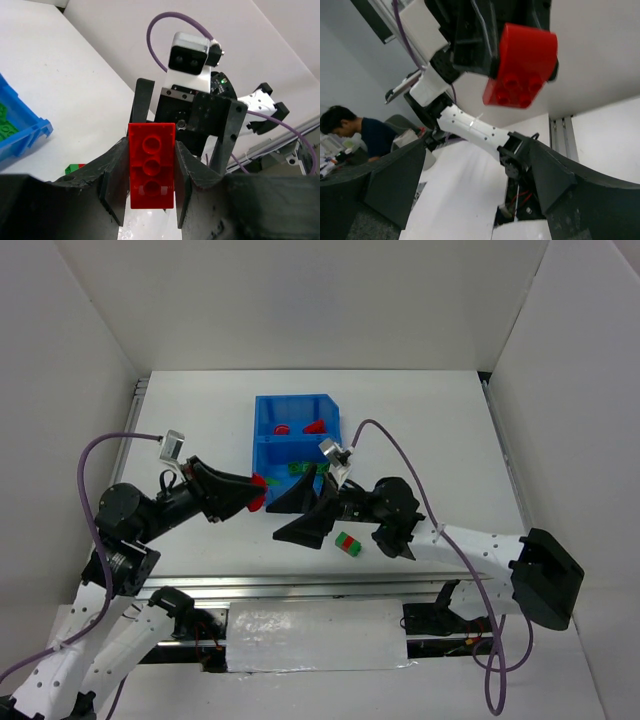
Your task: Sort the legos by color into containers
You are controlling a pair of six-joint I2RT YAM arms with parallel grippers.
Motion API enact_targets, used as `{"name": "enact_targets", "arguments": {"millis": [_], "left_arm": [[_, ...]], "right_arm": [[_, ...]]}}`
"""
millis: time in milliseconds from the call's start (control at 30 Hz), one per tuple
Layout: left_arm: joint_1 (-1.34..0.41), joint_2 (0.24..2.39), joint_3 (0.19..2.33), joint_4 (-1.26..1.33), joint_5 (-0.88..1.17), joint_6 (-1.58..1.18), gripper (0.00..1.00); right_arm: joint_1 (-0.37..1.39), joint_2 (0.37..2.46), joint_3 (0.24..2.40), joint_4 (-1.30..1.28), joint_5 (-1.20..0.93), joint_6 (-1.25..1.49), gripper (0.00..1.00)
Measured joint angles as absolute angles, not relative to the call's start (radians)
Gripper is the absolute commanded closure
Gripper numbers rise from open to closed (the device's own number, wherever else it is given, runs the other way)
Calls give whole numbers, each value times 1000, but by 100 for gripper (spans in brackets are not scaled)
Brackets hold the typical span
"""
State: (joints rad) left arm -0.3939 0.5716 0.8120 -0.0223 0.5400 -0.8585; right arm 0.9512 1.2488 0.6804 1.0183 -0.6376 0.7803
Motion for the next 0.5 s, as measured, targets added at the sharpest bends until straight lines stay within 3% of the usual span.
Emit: {"name": "enact_targets", "arguments": {"millis": [67,367,500], "left_arm": [[-394,568,783,31,557,-899,100],[-394,547,761,142,600,-958,100],[-394,547,761,155,616,-974,100]], "right_arm": [[971,1246,682,1030,-593,783,17],[1036,1241,752,905,-367,750,15],[1039,1252,780,896,-345,751,21]]}}
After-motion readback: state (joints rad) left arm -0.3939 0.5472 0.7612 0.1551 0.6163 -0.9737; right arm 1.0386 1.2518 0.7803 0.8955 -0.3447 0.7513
